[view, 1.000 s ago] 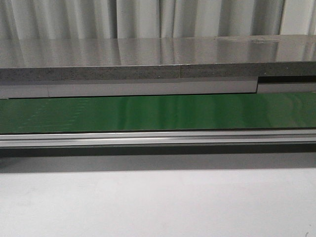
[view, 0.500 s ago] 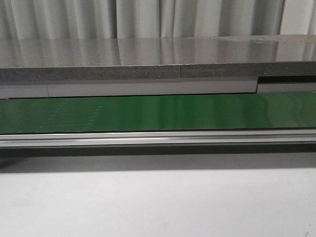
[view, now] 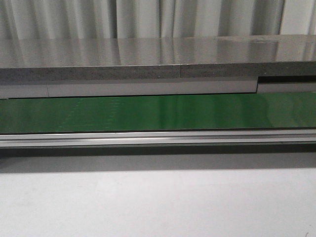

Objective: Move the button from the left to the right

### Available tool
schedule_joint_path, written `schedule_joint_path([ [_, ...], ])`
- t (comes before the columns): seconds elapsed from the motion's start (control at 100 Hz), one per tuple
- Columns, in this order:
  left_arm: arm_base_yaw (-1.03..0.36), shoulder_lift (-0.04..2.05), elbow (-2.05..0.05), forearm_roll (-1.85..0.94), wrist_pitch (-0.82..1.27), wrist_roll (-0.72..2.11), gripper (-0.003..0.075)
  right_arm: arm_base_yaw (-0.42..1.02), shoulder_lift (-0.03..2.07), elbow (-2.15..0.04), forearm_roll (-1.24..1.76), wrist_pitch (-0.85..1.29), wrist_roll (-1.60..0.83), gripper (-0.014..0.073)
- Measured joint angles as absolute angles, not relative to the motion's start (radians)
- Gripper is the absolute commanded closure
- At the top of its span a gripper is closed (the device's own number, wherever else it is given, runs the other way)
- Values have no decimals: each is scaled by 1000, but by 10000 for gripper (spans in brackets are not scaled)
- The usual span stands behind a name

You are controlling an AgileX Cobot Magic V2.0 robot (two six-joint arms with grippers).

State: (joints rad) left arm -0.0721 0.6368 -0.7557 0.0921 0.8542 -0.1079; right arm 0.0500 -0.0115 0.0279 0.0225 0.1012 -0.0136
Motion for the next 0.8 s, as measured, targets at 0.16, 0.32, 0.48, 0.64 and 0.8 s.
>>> schedule_joint_path([
  [0.16,-72,673,-758,92,860,-108,741,50,-11,28,23,101,-14,661],
  [0.32,-72,684,-758,90,860,-108,699,50,-11,28,23,101,-14,661],
  [0.48,-72,684,-760,90,862,-108,402,50,-11,28,23,101,-14,661],
  [0.64,-72,684,-760,90,862,-108,181,50,-11,28,23,101,-14,661],
  [0.8,-72,684,-760,90,852,-108,199,50,-11,28,23,101,-14,661],
])
